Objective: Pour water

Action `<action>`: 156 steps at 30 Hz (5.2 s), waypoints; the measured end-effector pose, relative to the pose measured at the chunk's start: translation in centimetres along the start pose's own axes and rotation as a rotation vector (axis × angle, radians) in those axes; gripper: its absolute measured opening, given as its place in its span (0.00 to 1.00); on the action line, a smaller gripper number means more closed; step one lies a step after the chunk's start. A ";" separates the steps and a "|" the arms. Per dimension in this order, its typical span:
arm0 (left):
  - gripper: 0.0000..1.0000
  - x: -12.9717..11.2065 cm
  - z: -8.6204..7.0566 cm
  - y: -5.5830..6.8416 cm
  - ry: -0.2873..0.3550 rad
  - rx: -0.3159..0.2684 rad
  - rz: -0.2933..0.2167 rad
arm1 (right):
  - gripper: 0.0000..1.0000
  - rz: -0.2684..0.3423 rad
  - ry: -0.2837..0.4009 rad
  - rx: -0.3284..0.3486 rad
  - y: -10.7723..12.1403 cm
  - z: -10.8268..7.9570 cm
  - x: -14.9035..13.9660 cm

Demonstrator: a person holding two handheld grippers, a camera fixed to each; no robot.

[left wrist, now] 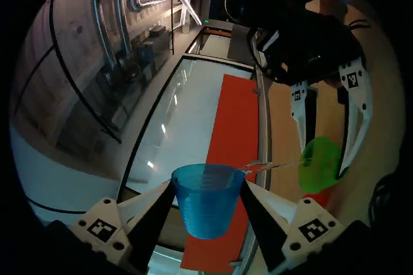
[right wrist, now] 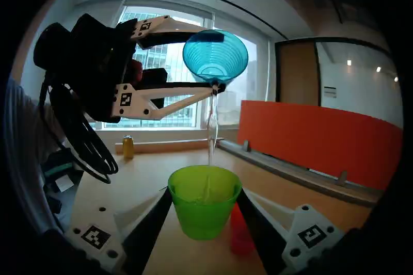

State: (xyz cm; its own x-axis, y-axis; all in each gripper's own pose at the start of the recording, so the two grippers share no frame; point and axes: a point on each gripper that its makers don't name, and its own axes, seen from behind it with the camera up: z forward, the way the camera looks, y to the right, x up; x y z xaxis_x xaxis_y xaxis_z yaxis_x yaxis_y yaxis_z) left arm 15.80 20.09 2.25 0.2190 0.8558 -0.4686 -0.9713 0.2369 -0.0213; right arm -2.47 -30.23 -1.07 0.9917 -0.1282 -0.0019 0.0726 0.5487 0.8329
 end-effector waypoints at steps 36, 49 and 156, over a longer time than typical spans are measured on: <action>0.86 1.3 -0.4 0.2 0.021 0.040 0.262 | 0.90 -0.004 0.013 -0.008 0.5 0.7 0.9; 0.86 1.5 -0.9 0.5 0.027 0.051 0.243 | 0.90 -0.004 0.016 -0.012 0.7 0.7 1.0; 0.88 -7.9 -3.3 27.3 -0.348 -0.550 -1.184 | 0.91 0.059 -0.375 -0.075 6.5 -6.7 -12.2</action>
State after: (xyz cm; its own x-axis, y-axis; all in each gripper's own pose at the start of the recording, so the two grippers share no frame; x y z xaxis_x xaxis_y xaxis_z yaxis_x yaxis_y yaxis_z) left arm -12.77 18.28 2.49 0.8765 0.3583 0.3215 -0.0777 0.7644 -0.6401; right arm -13.44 -19.52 0.65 0.8879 -0.3804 0.2587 0.0379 0.6209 0.7830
